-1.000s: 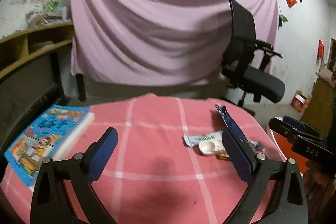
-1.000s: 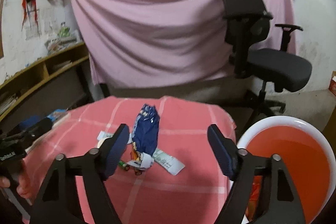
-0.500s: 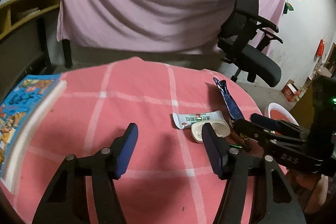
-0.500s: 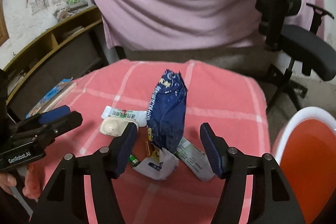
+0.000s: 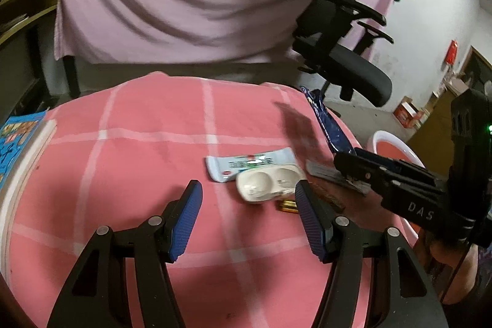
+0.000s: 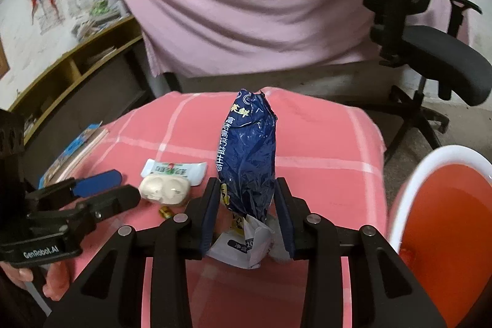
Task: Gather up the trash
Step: 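Close left tool on white case while right tool lifts blue bag, then carry the white case and blue bag over the orange bucket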
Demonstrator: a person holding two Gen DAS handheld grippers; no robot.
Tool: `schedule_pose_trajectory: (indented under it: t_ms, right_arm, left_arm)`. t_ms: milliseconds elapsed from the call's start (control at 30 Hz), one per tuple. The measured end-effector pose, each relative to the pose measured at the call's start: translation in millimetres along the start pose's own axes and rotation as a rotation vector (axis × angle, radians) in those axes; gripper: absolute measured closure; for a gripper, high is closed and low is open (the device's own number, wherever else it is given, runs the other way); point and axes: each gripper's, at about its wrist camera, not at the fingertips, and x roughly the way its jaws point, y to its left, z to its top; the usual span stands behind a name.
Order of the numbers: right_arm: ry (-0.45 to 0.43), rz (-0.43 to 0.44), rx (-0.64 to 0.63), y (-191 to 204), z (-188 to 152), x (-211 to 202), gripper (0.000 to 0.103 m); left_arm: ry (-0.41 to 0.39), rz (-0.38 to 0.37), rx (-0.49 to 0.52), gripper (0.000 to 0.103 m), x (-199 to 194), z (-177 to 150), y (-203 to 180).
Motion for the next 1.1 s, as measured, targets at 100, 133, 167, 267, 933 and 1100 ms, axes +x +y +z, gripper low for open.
schedule_pose_trajectory:
  t_ms: [100,133,167,267,933,1100]
  right_arm:
    - [-0.004,-0.004,0.017,-6,1,-3,0.069]
    - [-0.005,-0.006,0.023,-8,1,-4,0.069]
    - [-0.007,-0.009,0.029,-10,1,-5,0.069]
    - [-0.012,-0.013,0.038,-14,1,-6,0.069]
    - [-0.173,-0.003,-0.037,-1,-8,-39,0.069]
    - [-0.319,-0.017,-0.105,14,-16,-64,0.069]
  left_arm:
    - [0.013,-0.006,0.041,0.046,5,2,-11]
    - [0.020,-0.002,0.056,0.046,8,3,-15]
    - [0.027,0.002,0.067,0.046,10,3,-18]
    - [0.060,0.026,0.088,0.046,21,5,-24]
    - [-0.084,0.074,0.031,0.050,0,-1,-24]
    - [-0.283,0.087,0.048,0.050,-38,-12,-31]
